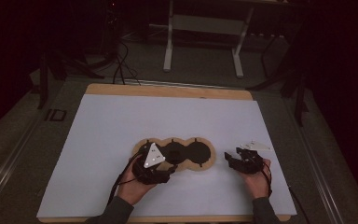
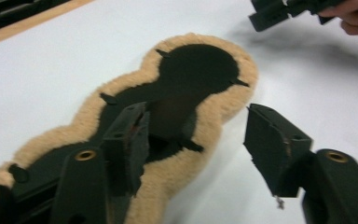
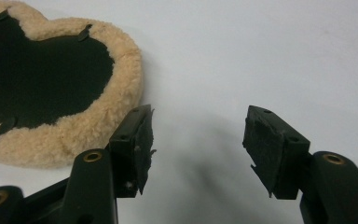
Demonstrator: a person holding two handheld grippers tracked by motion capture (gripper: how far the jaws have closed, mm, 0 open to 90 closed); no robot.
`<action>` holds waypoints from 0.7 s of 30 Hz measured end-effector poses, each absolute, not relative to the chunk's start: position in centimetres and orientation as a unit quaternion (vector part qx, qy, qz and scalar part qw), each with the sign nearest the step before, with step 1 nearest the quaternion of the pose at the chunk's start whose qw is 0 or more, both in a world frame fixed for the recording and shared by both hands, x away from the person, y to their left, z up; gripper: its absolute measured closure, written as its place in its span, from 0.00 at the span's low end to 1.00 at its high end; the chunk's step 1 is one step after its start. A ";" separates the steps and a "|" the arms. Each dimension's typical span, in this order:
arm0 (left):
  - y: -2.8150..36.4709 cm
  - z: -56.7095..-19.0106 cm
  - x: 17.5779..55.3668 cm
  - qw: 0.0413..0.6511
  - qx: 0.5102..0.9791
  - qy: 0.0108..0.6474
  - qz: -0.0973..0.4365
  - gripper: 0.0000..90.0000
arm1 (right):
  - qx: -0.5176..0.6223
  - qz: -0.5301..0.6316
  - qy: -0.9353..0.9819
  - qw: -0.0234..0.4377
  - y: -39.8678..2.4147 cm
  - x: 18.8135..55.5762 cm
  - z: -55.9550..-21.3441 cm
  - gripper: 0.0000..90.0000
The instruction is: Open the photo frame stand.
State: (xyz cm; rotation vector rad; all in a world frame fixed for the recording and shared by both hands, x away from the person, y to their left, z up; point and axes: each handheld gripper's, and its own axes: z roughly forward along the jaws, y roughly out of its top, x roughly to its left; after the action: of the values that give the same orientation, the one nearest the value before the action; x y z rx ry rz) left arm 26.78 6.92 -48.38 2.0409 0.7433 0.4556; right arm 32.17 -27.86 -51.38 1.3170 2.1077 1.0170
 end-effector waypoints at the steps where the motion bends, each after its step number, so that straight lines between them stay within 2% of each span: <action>1: 6.9 -48.3 27.0 0.444 0.825 0.298 0.183 0.43 | 0.477 0.368 0.765 0.226 -27.9 32.2 -51.4 0.46; 6: 6.5 -48.3 28.1 0.430 0.828 0.300 0.200 0.42 | 0.477 0.369 0.765 0.224 -27.9 32.2 -51.4 0.46; 21: 4.8 -49.7 30.0 0.408 0.844 0.291 0.191 0.44 | 0.476 0.372 0.766 0.219 -27.9 32.2 -51.4 0.46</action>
State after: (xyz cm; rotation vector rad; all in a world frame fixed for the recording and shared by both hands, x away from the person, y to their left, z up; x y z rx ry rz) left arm 29.97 4.76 -49.69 2.1263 0.7336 0.4811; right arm 32.19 -27.85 -51.36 1.3184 2.1205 1.0287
